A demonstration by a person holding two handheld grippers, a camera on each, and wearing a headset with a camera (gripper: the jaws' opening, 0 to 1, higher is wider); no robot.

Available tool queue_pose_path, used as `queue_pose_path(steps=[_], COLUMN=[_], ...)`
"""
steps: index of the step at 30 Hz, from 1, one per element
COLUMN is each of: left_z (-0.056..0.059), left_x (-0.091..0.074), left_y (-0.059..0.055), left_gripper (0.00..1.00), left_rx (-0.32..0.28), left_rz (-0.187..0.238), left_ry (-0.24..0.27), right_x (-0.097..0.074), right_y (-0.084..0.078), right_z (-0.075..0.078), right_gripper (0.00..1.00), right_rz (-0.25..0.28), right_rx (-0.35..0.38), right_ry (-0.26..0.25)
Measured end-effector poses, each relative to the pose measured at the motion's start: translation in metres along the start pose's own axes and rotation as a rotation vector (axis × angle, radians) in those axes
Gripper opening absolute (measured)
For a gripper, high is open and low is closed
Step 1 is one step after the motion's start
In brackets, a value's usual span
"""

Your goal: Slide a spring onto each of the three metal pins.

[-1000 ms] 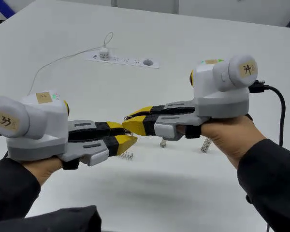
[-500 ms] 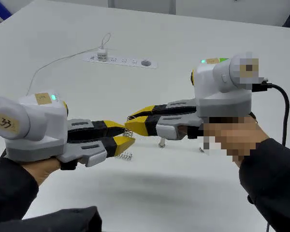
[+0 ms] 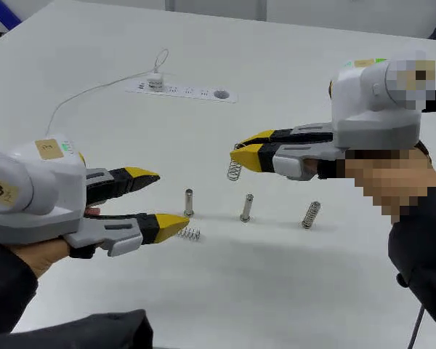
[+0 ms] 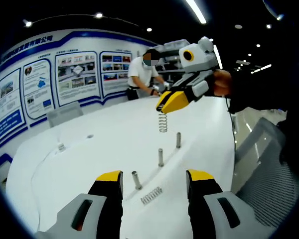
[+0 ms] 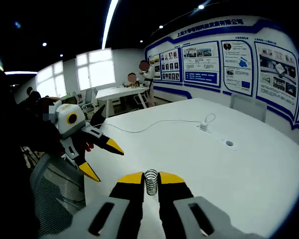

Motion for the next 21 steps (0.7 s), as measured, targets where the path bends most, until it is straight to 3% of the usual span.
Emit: queue_pose_path(steps=[8, 21], left_z=[0.001, 0.001], left_x=[-0.003, -0.001], left_y=[-0.015, -0.02], left_gripper=[0.6, 0.63], left_rx=[0.022, 0.012], left_rz=[-0.052, -0.049], left_ry=[0.02, 0.032], right_x=[0.011, 0.027], right_y=[-0.022, -0.046], right_z=[0.009, 0.017], right_gripper=[0.12, 0.12], right_rz=[-0.068, -0.133], right_rx=[0.01, 0.03], right_ry=[-0.037, -0.054])
Point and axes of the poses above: the centre of the closed fingertips' face, and the gripper's own axes: x roughly forward along the fingers, z roughly to its right, y roughly out of its top, the point moved 8 cm from there along -x, roughly backward along the fingers, and after that the axes turned 9 degrees about -x, right-handed, at the moved point
